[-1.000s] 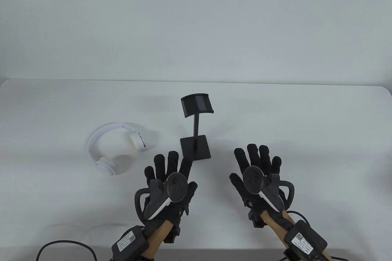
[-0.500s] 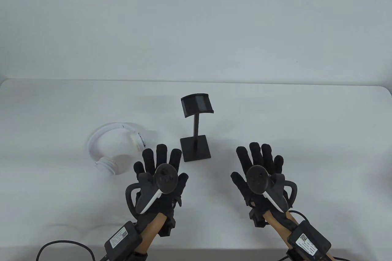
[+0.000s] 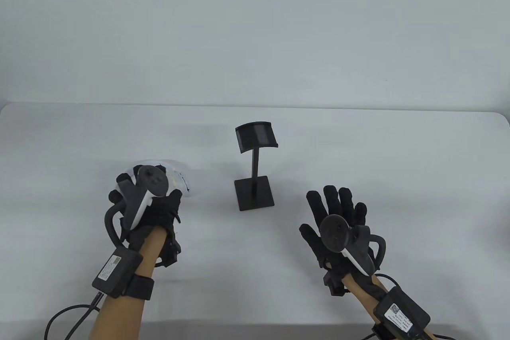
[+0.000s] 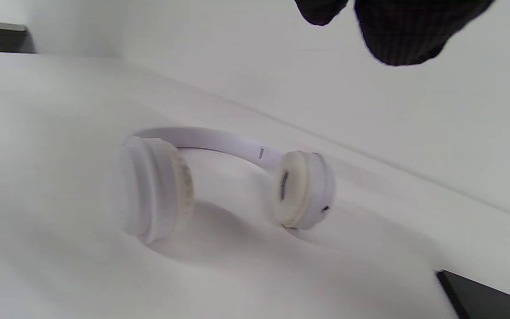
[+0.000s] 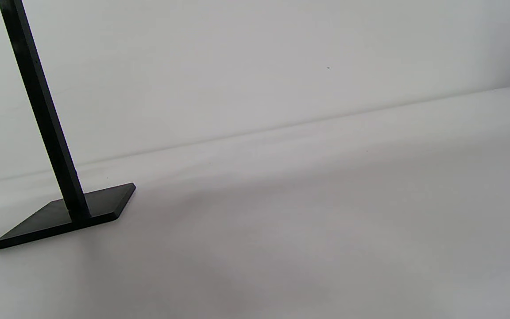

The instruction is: Hang over-ear headphones on headphone stand

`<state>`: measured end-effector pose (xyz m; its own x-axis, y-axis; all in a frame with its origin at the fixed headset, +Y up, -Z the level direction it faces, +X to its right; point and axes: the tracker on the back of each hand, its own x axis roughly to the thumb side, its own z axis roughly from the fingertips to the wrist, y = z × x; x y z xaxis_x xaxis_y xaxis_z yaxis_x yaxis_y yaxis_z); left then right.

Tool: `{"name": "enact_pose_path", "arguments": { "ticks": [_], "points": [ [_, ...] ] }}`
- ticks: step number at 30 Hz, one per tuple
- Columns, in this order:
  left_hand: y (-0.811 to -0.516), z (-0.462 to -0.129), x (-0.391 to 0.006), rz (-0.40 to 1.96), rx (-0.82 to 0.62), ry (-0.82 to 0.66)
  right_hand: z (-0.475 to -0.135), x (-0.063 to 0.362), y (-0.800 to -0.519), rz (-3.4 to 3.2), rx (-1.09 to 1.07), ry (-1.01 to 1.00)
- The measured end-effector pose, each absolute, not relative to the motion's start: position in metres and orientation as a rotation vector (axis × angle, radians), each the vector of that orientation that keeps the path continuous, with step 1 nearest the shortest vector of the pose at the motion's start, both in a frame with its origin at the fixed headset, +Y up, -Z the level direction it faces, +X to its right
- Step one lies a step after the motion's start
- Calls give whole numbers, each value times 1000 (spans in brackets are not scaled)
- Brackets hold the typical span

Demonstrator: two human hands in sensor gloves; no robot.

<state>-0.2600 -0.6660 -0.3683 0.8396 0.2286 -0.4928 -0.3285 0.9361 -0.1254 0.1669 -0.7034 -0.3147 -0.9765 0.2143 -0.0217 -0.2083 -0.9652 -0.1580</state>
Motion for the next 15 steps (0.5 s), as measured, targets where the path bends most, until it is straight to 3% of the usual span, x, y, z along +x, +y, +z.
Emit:
{"name": "enact_pose_path", "arguments": {
  "ticks": [15],
  "points": [
    [-732, -402, -374, 591, -399, 850, -317, 196, -697, 2861, -281, -282]
  ]
}}
